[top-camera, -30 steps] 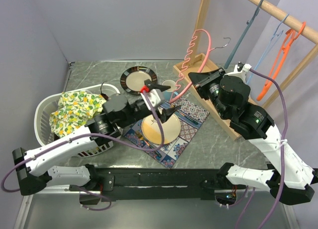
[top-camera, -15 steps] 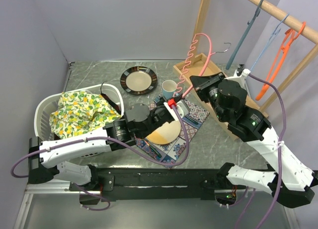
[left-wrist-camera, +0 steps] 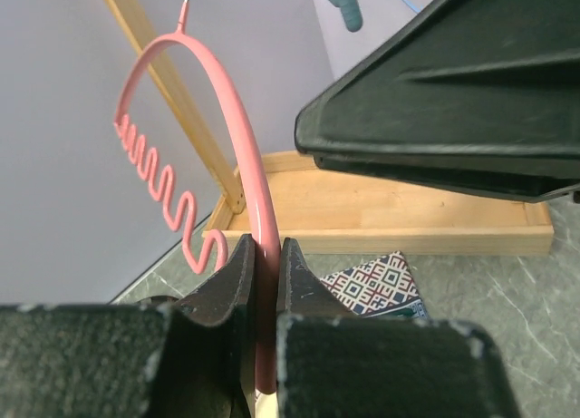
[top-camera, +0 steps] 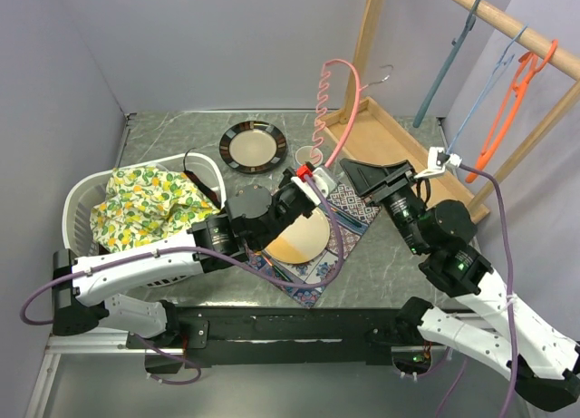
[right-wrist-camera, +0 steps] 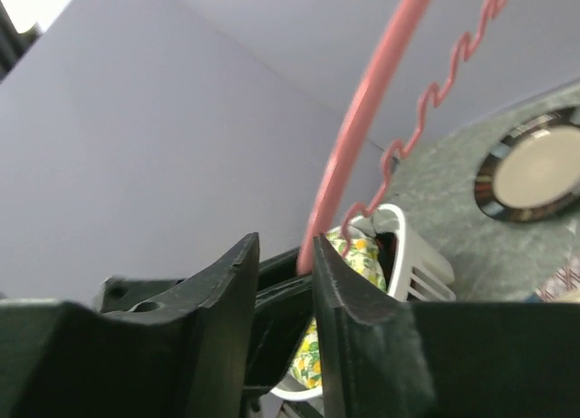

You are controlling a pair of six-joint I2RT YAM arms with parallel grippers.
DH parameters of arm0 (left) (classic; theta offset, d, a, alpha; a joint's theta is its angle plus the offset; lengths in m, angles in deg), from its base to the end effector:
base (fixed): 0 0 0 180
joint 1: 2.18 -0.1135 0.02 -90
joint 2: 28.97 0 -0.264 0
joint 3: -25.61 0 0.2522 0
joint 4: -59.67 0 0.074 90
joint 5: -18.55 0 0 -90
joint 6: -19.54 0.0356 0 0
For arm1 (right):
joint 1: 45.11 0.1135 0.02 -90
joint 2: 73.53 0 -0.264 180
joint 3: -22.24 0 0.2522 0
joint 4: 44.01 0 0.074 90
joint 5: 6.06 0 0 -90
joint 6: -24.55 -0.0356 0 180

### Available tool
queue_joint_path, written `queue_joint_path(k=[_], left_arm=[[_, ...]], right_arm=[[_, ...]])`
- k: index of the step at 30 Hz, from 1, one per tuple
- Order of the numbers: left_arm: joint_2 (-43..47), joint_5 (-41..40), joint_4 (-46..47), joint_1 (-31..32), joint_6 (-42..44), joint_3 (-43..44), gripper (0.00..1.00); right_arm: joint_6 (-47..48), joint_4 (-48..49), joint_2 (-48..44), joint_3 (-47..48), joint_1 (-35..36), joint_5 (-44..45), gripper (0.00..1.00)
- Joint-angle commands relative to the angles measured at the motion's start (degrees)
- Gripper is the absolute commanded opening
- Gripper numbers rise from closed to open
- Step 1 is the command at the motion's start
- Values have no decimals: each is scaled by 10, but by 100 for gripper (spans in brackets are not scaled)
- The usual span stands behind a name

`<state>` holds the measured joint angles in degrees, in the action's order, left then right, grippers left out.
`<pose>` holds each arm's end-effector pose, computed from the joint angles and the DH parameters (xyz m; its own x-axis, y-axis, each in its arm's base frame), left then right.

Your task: Remove the skirt from the hanger

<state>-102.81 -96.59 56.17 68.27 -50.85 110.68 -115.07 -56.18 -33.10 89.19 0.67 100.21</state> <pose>0.1144 -0.2768 0.4305 0.2814 0.1154 -0.9526 0.6558 0.7016 0.2787 0.1114 0.1002 0.4241 -0.2679 0.7732 -0.5747 -0.4547 0.4244 0.7830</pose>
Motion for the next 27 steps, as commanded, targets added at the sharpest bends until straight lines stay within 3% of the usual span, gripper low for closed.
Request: queue_joint_path(k=[1, 14, 19, 27], left_arm=[[21, -3, 52, 1, -27, 15, 1], [61, 12, 84, -3, -62, -32, 1], [90, 17, 105, -4, -79, -59, 1], [114, 65, 103, -5, -120, -59, 1]], right_arm=[[51, 112, -5, -12, 2, -64, 39], [16, 147, 7, -34, 2, -77, 54], [17, 180, -11, -69, 3, -90, 55], [-2, 223, 26, -45, 3, -147, 57]])
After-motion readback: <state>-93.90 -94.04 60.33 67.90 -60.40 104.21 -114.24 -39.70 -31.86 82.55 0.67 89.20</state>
